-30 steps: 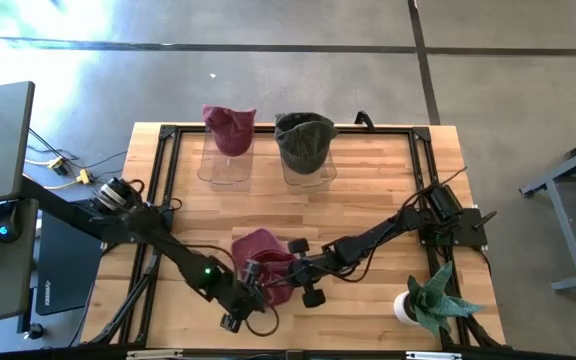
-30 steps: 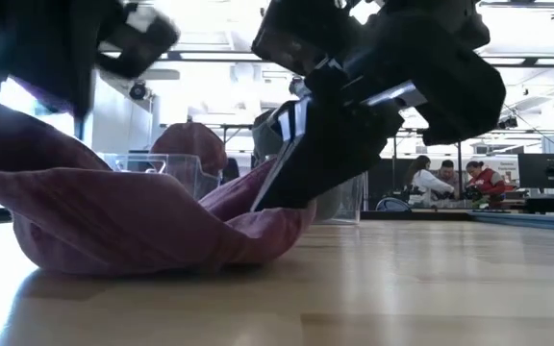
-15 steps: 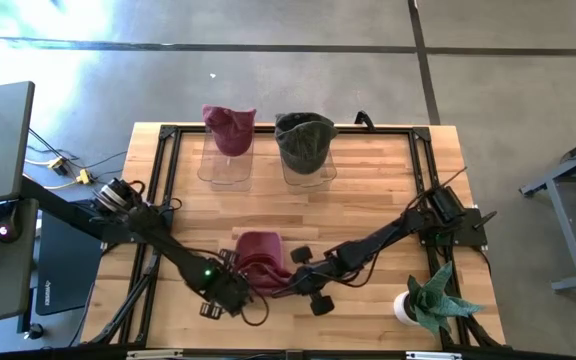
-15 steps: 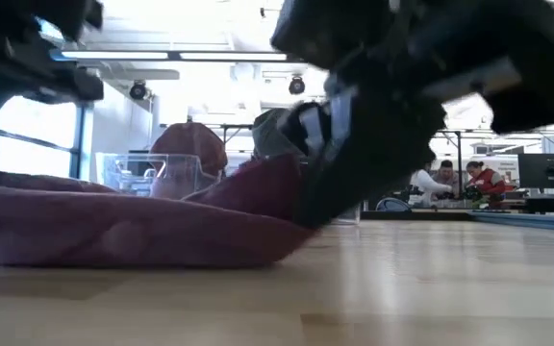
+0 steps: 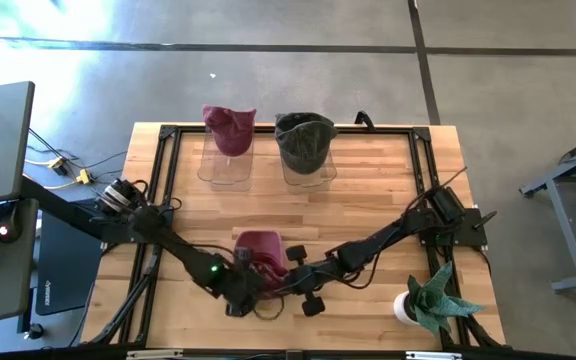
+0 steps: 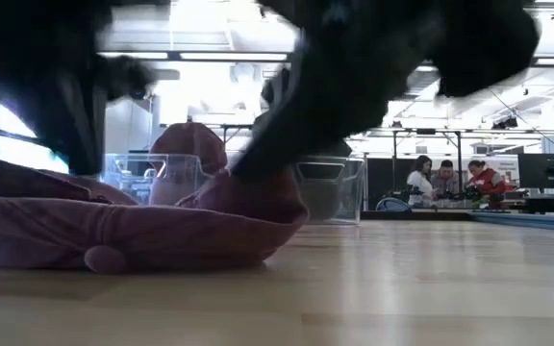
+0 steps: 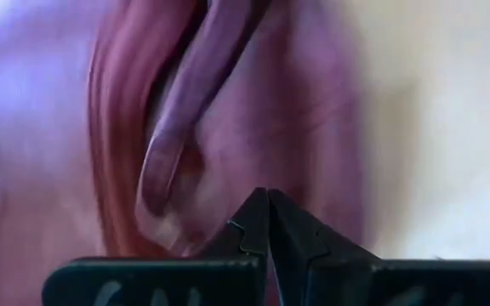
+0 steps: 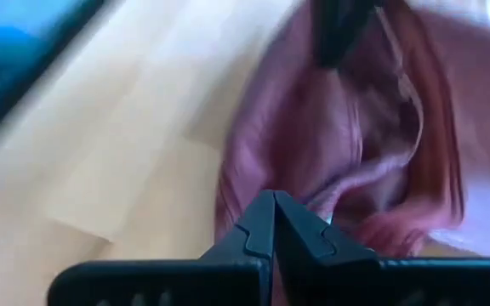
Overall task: Pick & Place hat
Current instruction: Put the red cap into the left transparent bin
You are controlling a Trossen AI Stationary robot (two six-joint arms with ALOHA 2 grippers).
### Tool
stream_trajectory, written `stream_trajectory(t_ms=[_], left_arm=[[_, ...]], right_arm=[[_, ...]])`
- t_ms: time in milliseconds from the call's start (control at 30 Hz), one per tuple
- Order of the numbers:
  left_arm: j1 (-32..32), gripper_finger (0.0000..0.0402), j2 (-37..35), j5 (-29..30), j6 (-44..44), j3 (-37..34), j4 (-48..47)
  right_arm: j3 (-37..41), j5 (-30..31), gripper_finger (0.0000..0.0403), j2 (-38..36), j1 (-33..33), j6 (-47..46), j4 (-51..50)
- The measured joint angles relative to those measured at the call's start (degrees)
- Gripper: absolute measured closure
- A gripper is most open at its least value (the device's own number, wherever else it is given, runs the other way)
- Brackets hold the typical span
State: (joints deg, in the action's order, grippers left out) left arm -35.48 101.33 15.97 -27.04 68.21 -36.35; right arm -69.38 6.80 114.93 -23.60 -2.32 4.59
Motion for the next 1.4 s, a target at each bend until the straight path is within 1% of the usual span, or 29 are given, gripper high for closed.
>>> stream_trajectory(t_ms=[100, 133, 200, 267, 333, 433, 500, 600, 667, 767, 867, 933, 1000, 1100, 1200, 1233, 1300, 1367, 1400], left_arm=[[0.70, 0.0400, 1.13, -2.19, -4.76, -1.56, -2.53], [0.67, 0.0400, 1.61, -3.54, -6.48, -2.02, -4.41], [0.58, 0.0400, 2.00, -4.46, -10.15, -2.67, -11.44], [0.56, 0.0399, 1.91, -3.41, -13.27, -2.48, -15.05], [0.56, 0.0399, 1.85, -1.64, -15.17, -2.39, -18.43], [0.24, 0.0399, 1.41, 1.14, -15.67, -0.98, -22.84], [-0.31, 0.0399, 1.04, 3.78, -14.98, 0.61, -24.20], [-1.69, 0.0399, 1.19, 8.10, -12.08, 1.97, -22.21], [-2.80, 0.0399, 1.12, 10.37, -8.86, 2.53, -18.05], [-4.34, 0.0395, 1.15, 10.09, -1.54, 2.53, -10.97], [-5.25, 0.0371, 1.15, 8.03, 4.08, 2.40, -5.64], [-5.11, 0.0340, 1.48, 7.07, 5.94, 1.66, -3.57], [-5.02, 0.0301, 2.43, 7.68, 6.02, 0.93, -2.88], [-5.03, 0.0237, 3.89, 10.63, 5.51, -0.12, -3.02], [-5.03, 0.0188, 6.97, 10.62, 3.28, -0.65, -2.91], [-5.10, 0.0179, 7.59, 11.04, 2.39, -0.48, -2.61], [-5.18, 0.0175, 9.07, 11.35, 0.76, -0.24, -2.71], [-5.20, 0.0189, 10.10, 11.12, -0.61, -0.26, -2.80], [-5.19, 0.0204, 10.30, 10.91, -0.79, -0.24, -3.06]], right_arm=[[0.02, 1.28, 0.0401, 1.21, 0.83, -0.68, -1.66], [0.02, 3.25, 0.0401, 1.28, 1.00, -1.44, -2.70], [0.02, 7.26, 0.0402, 1.26, 1.21, -3.42, -5.42], [0.04, 9.01, 0.0402, 1.04, 1.21, -5.31, -8.62], [0.04, 7.79, 0.0401, 0.85, 1.21, -6.28, -9.97], [0.04, 6.35, 0.0402, 0.30, 0.89, -4.62, -9.80], [0.04, 6.95, 0.0401, -0.44, 0.26, -3.10, -9.60], [0.04, 7.20, 0.0401, -2.22, -0.58, -2.26, -9.43], [0.02, 7.41, 0.0402, -2.96, -1.07, -1.99, -9.47], [0.02, 8.48, 0.0401, -3.26, -1.70, -1.44, -9.65], [0.02, 8.36, 0.0402, -3.28, -1.94, -1.28, -9.92], [0.02, 7.84, 0.0401, -3.28, -1.94, -1.28, -10.14], [0.02, 7.88, 0.0401, -3.28, -1.94, -1.28, -10.37], [0.02, 7.84, 0.0402, -3.29, -1.94, -1.12, -10.76], [0.02, 7.88, 0.0400, -3.30, -1.94, -1.08, -11.27], [0.02, 7.90, 0.0400, -3.30, -1.94, -1.08, -11.23], [0.02, 7.85, 0.0399, -3.30, -1.92, -1.08, -11.23], [0.02, 7.86, 0.0401, -3.30, -1.94, -1.08, -11.24], [0.02, 7.84, 0.0401, -3.30, -1.94, -1.07, -11.20]])
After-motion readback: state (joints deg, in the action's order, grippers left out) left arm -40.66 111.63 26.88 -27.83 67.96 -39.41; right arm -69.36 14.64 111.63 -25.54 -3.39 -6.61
